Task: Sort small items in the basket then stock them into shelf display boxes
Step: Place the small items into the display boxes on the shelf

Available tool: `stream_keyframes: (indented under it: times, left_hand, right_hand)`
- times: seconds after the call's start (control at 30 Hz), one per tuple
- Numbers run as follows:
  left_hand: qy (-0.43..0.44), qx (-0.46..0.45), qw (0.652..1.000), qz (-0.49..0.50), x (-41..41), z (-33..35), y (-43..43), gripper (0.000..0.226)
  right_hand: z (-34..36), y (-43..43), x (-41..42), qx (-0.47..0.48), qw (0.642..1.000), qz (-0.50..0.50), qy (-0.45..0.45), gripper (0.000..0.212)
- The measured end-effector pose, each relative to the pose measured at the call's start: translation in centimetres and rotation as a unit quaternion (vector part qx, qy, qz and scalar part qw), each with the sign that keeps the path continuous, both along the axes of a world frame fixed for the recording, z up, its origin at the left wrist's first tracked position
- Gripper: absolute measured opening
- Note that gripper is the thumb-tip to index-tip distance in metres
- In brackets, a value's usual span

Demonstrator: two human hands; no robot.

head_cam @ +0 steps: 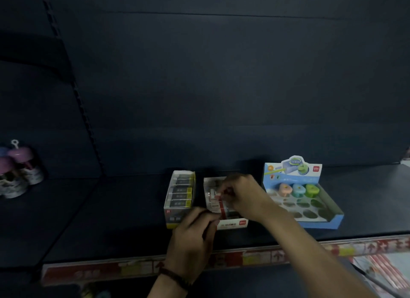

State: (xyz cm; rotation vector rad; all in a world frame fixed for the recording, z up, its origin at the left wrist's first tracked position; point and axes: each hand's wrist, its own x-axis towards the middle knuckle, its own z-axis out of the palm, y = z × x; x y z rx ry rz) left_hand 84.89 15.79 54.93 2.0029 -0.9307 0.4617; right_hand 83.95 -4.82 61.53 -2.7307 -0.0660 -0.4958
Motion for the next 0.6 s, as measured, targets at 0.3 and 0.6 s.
stream_keyframes:
  times: [0.3,0.6]
  left_hand:
    - [-0.082,-0.012,0.996,-0.018,0.2,-1.0,0.1,0.018]
    - [-0.075,-0.027,0.997,-0.011,0.6,-1.1,0.1,0.013]
  right_hand:
    - [-1.5,1.1,2.5,-0.044,0.998,-0.009,0.051,0.027]
    - [1.4,1.2,0.1,-0.025,0.997,-0.018,0.078,0.045]
